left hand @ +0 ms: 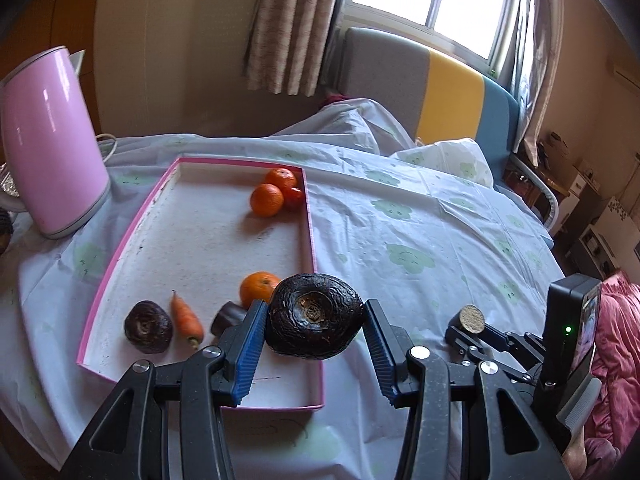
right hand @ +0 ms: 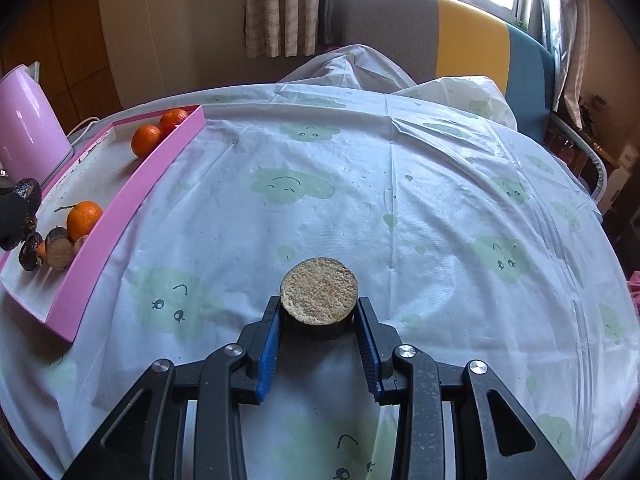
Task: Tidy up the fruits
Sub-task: 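Carry the beet into the tray and open the left tool, then carry the wooden slice into the tray and open the right tool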
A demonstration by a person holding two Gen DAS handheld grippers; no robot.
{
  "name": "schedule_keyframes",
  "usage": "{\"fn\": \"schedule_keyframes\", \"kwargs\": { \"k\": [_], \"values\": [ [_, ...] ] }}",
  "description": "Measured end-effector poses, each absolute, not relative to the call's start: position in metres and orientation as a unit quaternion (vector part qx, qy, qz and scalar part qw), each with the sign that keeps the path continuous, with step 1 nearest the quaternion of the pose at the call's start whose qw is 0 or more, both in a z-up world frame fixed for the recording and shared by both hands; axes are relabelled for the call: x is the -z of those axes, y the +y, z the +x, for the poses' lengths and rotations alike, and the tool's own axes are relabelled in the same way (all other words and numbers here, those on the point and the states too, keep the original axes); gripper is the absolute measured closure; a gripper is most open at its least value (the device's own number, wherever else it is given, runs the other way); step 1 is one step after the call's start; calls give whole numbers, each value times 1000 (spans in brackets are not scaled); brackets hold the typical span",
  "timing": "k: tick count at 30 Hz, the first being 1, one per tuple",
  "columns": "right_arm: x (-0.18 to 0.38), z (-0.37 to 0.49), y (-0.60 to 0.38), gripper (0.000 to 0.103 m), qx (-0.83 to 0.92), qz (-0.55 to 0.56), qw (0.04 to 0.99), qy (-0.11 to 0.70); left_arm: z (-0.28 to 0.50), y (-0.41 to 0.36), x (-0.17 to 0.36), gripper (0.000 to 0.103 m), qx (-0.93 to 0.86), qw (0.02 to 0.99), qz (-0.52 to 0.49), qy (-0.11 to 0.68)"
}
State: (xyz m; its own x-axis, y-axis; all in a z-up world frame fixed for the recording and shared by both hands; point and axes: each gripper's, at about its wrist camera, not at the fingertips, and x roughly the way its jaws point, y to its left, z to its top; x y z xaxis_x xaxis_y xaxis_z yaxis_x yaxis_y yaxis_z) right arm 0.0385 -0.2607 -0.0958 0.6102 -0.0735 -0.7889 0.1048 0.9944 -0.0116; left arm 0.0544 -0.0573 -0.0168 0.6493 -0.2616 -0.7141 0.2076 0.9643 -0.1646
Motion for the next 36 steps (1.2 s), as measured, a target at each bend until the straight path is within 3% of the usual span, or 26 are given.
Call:
{"fn": "schedule_keyframes", "kwargs": {
  "k": [22, 27, 36],
  "values": [
    [97, 40, -234, 66, 13, 2, 896, 444, 113, 13, 39, 53, 21, 906, -59, 418],
    [97, 41, -233, 66, 14, 0, 897, 441, 108, 9, 35, 43, 23, 910, -53, 410],
    [97, 39, -233, 67, 11, -2, 901, 434, 89, 7, 28, 43, 25, 911, -52, 408]
  ]
}}
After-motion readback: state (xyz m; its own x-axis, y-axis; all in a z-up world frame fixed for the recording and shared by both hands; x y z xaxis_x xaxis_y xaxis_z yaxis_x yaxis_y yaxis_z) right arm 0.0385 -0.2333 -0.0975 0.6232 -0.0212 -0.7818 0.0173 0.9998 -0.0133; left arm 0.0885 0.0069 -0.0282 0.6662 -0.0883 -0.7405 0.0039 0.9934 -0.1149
